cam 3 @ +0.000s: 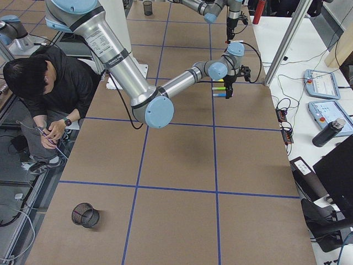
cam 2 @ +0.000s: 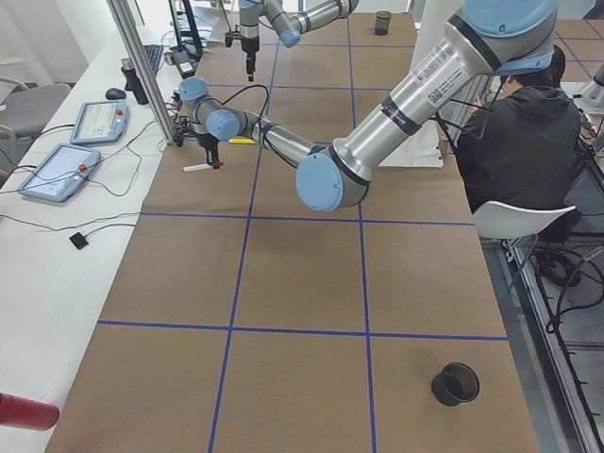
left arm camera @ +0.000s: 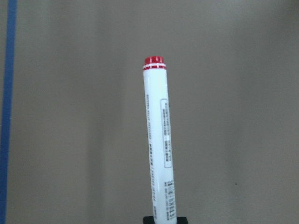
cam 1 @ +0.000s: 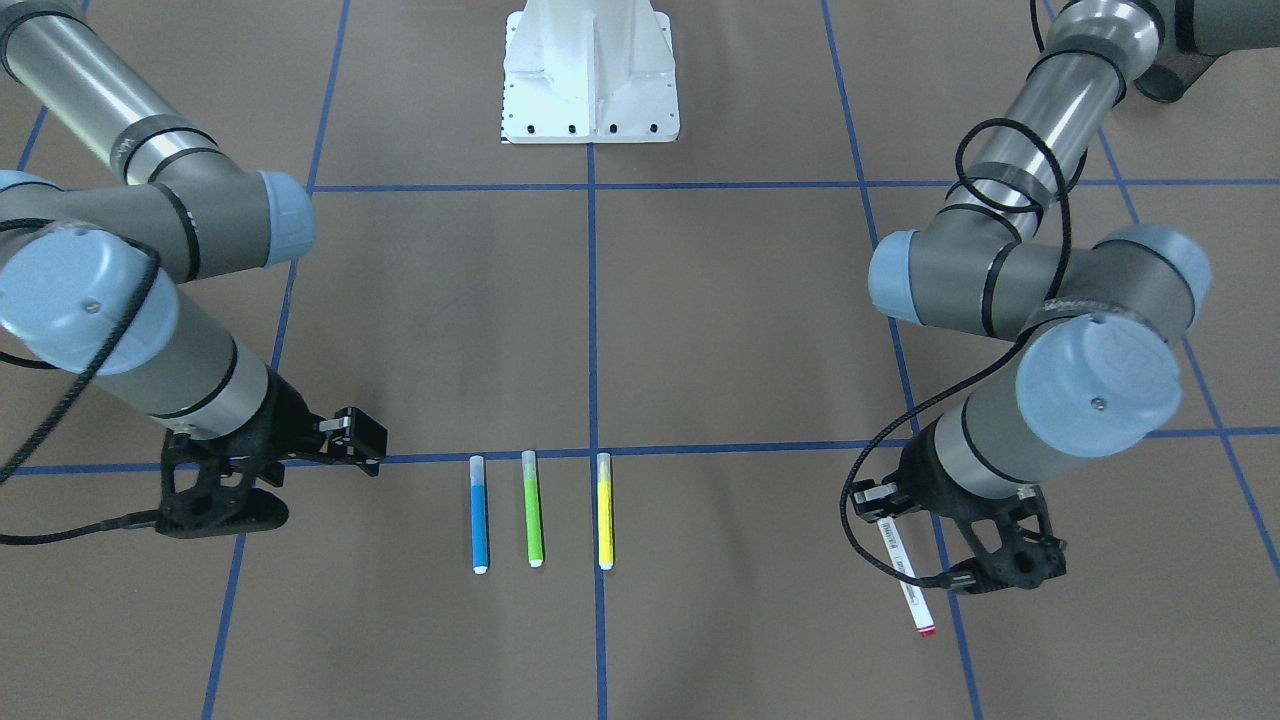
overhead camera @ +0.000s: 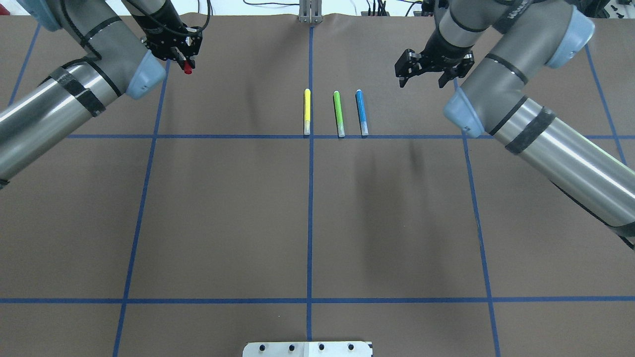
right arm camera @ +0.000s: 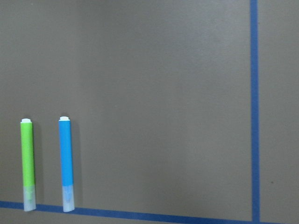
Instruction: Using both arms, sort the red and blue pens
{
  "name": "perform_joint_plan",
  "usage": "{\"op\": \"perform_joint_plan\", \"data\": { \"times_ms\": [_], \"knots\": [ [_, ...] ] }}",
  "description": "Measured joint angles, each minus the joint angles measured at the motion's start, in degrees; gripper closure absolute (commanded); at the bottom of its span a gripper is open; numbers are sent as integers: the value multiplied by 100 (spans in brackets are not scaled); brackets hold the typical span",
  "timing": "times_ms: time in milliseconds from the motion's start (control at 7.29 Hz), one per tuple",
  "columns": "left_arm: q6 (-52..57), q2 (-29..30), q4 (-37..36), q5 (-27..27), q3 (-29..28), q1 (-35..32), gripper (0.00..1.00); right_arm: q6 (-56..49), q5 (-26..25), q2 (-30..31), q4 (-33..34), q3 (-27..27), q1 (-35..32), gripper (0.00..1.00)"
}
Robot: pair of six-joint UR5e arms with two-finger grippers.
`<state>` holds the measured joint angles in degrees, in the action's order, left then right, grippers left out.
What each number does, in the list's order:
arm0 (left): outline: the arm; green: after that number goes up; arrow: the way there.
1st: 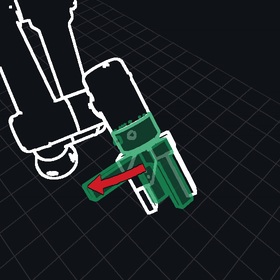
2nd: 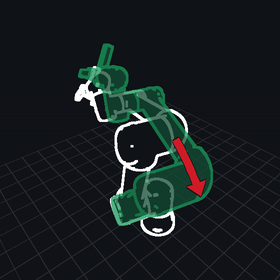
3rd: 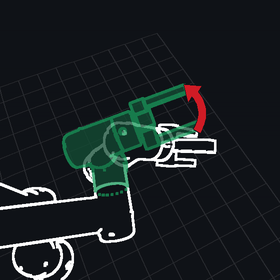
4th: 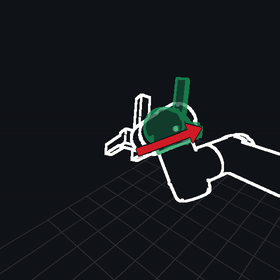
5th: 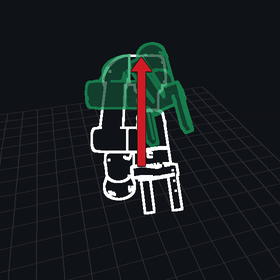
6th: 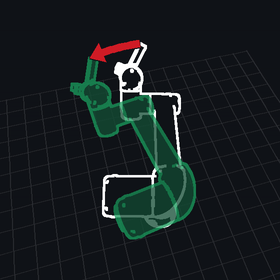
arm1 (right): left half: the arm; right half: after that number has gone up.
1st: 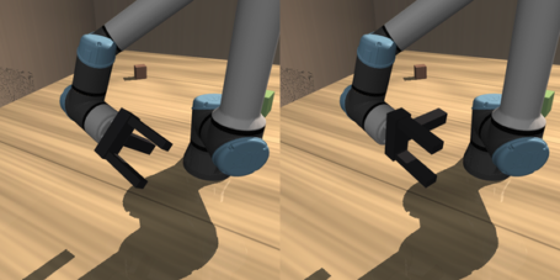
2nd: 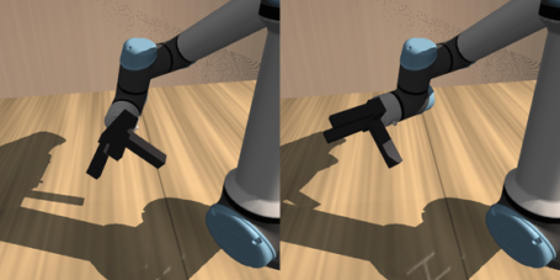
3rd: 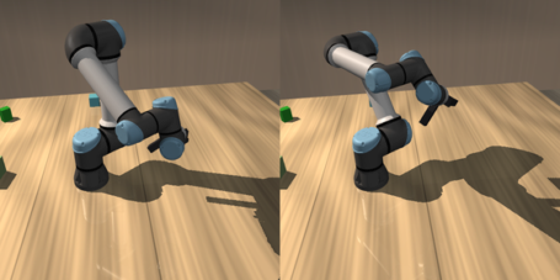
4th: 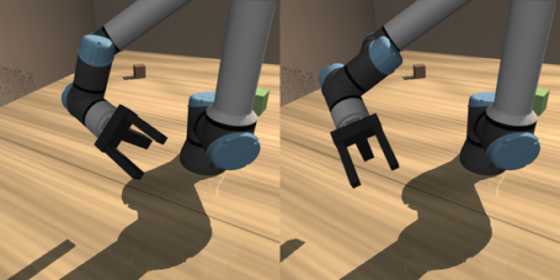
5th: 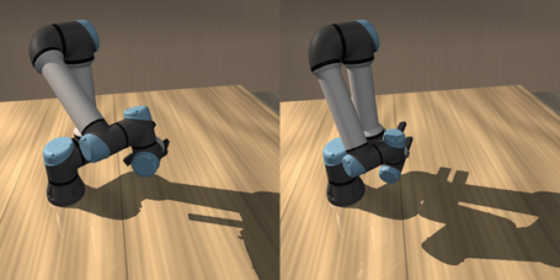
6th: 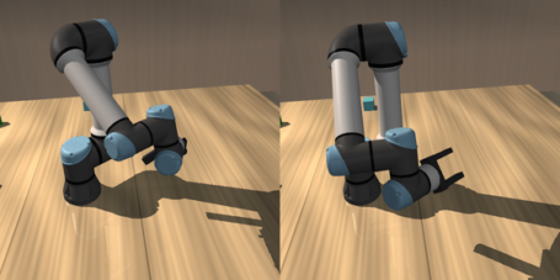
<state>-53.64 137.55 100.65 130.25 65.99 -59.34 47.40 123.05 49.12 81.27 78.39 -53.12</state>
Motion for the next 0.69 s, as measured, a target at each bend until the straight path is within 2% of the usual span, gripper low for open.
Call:
{"op": "perform_joint_plan", "data": {
  "times_ms": [137,412,549,686],
  "knots": [
    [12,-58,2,74,61,-85,100,89,-403,-196,-40,-220,243,3],
    [100,-125,1,110,120,-128,100,638,-736,-598,-525,-888,610,4],
    [142,-135,-4,113,128,-147,100,956,-846,-771,-861,-1279,759,7],
    [178,-138,-12,116,134,-174,100,1125,-932,-887,-1017,-1520,846,15]
  ]
}}
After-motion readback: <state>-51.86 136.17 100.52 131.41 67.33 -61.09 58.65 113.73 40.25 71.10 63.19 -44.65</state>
